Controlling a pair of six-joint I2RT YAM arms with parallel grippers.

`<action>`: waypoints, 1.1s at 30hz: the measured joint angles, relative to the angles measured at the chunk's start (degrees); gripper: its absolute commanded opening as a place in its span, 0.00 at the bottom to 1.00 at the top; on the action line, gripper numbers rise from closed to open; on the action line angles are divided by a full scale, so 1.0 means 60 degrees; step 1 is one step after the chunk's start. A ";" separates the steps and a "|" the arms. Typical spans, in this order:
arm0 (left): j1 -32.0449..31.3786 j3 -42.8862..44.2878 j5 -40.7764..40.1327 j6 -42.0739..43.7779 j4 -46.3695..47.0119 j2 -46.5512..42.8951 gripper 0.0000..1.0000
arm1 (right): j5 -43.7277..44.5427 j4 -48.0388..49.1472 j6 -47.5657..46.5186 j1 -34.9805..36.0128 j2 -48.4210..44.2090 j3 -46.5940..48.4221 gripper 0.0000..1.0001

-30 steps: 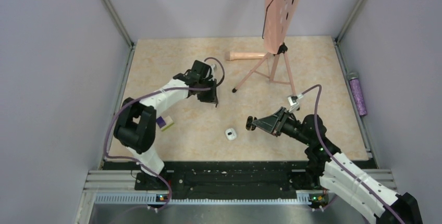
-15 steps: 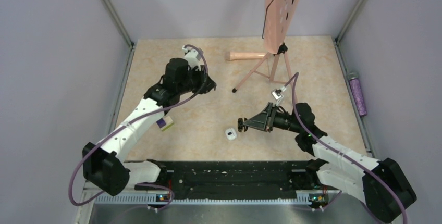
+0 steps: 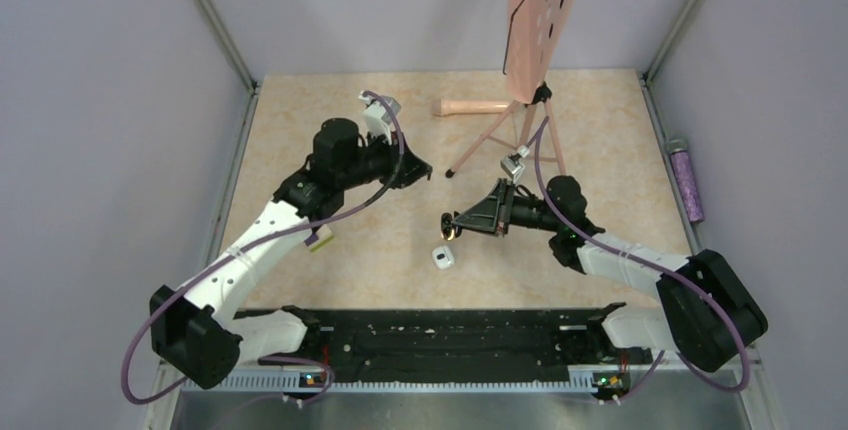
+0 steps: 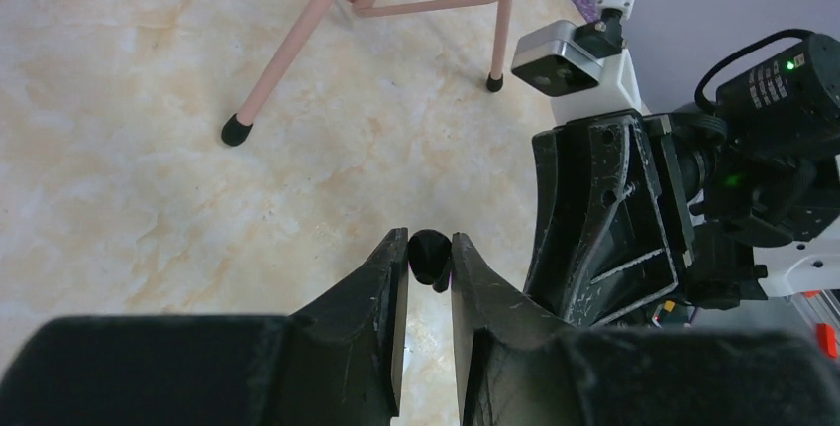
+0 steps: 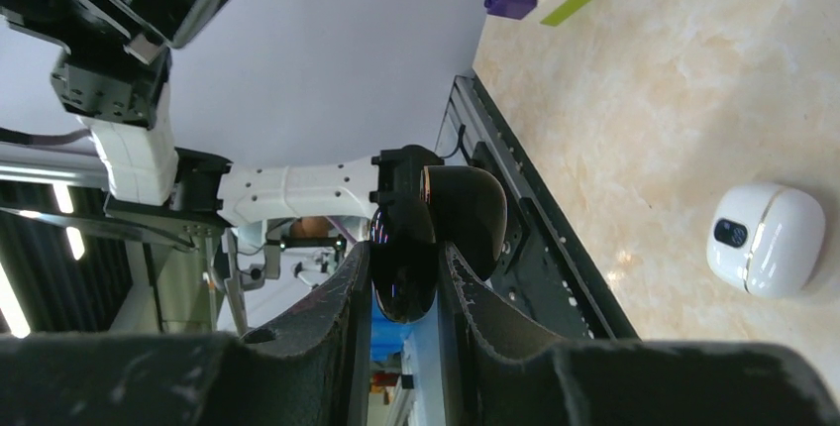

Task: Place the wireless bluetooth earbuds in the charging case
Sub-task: Insert the left earbud into the left side groove of the charging case.

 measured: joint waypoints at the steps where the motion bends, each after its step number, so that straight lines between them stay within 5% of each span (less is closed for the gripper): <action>1: -0.0015 -0.0073 0.0146 0.0033 0.0146 -0.0055 0.25 | -0.0025 0.0015 0.0018 -0.0004 0.0084 0.0146 0.00; 19: -0.0189 -0.1475 0.0772 0.0120 0.2495 -0.0586 0.25 | 0.0590 0.0499 0.0863 -0.0033 0.0492 0.0441 0.00; 33: -0.0361 -0.3326 0.0874 0.0076 0.4878 -0.1566 0.20 | 0.0860 0.2506 0.2339 -0.0040 0.1370 0.0095 0.00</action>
